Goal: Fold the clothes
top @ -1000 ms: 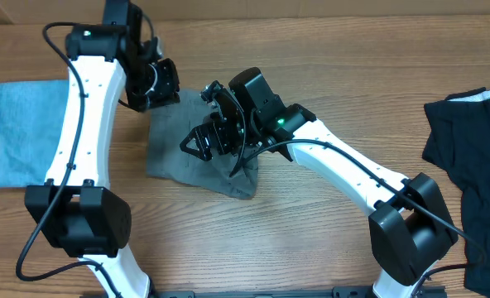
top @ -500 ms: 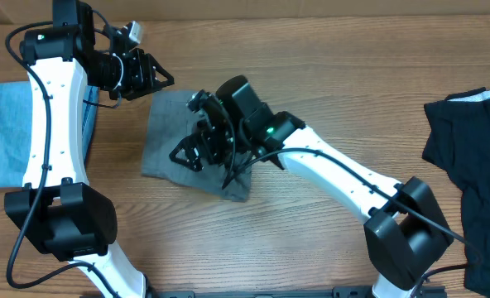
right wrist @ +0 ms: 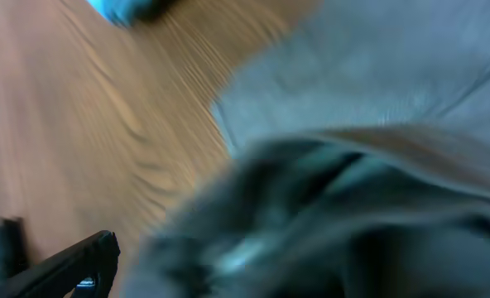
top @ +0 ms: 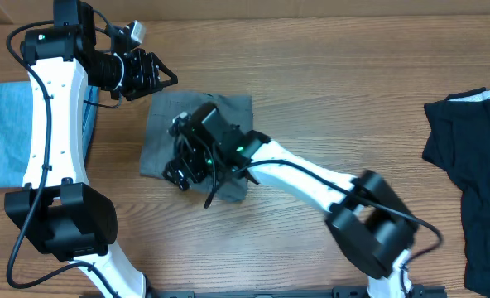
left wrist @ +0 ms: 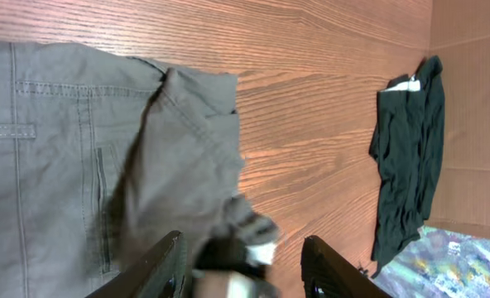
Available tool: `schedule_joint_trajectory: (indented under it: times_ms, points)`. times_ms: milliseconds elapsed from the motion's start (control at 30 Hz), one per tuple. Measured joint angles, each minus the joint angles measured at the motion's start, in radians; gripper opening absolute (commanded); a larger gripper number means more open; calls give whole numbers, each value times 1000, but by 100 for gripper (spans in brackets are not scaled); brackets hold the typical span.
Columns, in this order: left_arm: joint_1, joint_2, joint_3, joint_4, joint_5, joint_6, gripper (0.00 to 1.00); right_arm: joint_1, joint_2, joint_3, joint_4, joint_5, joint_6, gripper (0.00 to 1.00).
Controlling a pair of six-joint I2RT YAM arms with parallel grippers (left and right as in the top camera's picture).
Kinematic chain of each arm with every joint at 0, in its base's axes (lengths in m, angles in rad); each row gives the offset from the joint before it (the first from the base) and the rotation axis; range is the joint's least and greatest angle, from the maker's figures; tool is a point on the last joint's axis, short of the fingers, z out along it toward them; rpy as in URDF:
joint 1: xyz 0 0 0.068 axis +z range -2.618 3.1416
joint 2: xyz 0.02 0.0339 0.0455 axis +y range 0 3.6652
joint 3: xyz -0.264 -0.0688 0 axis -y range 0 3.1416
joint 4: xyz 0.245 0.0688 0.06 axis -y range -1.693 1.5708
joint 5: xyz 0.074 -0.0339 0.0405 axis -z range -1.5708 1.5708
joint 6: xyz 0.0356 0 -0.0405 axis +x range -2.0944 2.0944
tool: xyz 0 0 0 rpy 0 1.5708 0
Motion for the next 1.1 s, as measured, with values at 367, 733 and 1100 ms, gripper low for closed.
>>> schedule_joint_trajectory:
  times_ms: [367,733,1100]
  points:
    - [0,0,0,-1,0,0,49,63,45,0,-51,77,-117,100]
    - [0,0,0,-1,-39,0,49,163,45,102,-56,235,-155,100]
    - [0,0,0,-2,-51,0,48,164,45,126,-36,472,-328,100]
